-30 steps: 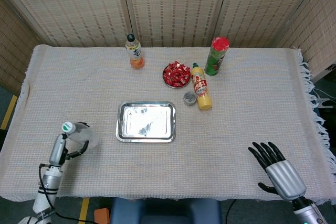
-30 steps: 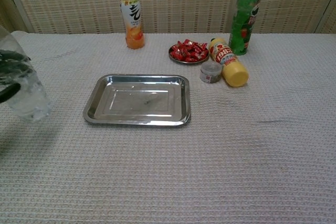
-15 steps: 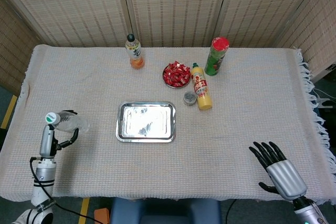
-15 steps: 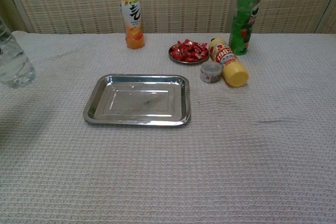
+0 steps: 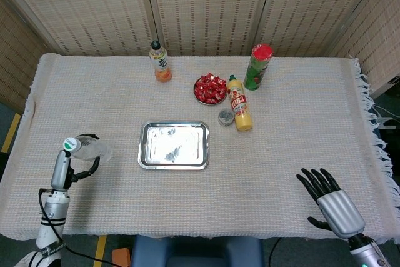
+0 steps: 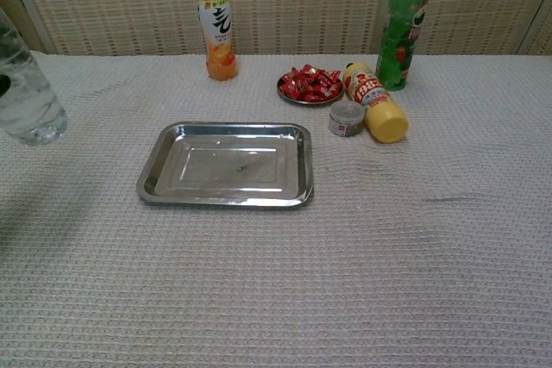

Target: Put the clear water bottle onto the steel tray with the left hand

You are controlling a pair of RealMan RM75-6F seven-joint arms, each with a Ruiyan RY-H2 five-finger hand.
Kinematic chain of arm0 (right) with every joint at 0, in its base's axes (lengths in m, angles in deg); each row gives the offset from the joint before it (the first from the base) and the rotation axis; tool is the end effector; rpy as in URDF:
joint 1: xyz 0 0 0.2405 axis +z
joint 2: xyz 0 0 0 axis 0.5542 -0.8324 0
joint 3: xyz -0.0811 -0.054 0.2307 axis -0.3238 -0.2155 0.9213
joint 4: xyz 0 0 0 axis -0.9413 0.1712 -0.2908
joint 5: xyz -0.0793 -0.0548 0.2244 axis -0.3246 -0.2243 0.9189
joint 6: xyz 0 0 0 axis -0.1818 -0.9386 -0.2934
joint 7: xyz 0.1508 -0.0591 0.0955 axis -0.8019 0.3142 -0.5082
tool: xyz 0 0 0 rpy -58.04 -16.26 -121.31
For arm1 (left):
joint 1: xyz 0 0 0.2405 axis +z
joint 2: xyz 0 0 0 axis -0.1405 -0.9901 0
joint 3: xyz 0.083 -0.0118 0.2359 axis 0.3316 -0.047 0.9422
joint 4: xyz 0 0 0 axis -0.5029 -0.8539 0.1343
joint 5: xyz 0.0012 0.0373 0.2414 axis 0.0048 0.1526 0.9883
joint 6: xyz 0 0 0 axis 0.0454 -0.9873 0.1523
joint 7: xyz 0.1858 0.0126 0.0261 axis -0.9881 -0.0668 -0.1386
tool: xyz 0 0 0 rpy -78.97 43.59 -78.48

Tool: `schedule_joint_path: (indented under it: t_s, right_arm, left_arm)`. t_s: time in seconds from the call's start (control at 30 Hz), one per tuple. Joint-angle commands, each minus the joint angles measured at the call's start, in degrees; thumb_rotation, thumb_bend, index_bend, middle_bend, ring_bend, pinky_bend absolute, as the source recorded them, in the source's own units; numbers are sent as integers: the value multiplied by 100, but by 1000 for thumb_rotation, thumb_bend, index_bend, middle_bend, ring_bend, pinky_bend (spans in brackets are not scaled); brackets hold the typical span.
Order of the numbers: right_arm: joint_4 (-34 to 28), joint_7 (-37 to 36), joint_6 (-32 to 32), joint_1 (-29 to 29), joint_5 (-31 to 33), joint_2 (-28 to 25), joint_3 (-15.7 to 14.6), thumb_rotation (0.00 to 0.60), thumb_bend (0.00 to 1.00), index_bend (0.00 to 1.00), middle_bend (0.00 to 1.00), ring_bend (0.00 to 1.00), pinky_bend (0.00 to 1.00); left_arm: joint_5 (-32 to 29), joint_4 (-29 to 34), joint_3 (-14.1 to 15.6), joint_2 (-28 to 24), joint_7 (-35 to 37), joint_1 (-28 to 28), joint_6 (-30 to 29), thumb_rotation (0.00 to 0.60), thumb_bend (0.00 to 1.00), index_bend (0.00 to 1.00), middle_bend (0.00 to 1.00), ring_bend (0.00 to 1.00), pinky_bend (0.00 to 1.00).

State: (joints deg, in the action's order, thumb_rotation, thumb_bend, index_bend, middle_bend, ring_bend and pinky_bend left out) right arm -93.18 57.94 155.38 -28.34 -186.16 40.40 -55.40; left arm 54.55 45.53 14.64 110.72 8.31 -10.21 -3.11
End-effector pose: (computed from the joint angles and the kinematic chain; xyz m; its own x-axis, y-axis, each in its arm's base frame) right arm -0.2896 -0.1754 0.0698 0.5285 -0.1920 0.8269 -0.8336 -0.3013 0.4629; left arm -0.2660 0.3219 0.0256 -0.4274 0.0272 0.9037 0.8732 -0.2466 0.4204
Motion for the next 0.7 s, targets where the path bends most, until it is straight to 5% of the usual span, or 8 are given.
schedule_joint_path:
  t_s: [0.03,0.2,0.33,0.57,0.7]
  right_arm:
    - [3,-54,79,-26,-29,-27,-2,600,8,0,0,0,0]
    - [33,-102,139,-46,-66,-30,-9,600,8,0,0,0,0]
    - [29,-67,121,-41,-96,-17,-23,600,7,0,0,0,0]
    - [29,-49,131,-53,-106,-18,-32,600,8,0,0,0,0]
    - [30,-95,153,-55,-91,-38,-18,600,8,0,0,0,0]
  left_arm:
    - [105,-330,107,239,301,-161,73,600,498,327,327,207,318]
    - [529,739,-329,-247,-266,-217,-924,600,500,326,327,207,318]
    - [472,1370,-278,-519,-564,-162,-861,600,499,318,326,206,319]
    - [-105,138,294,223,-268,-241,433,600,499,312,317,202,317]
    - [-31,-262,209,504,-145,-395,445,600,499,311,313,198,311]
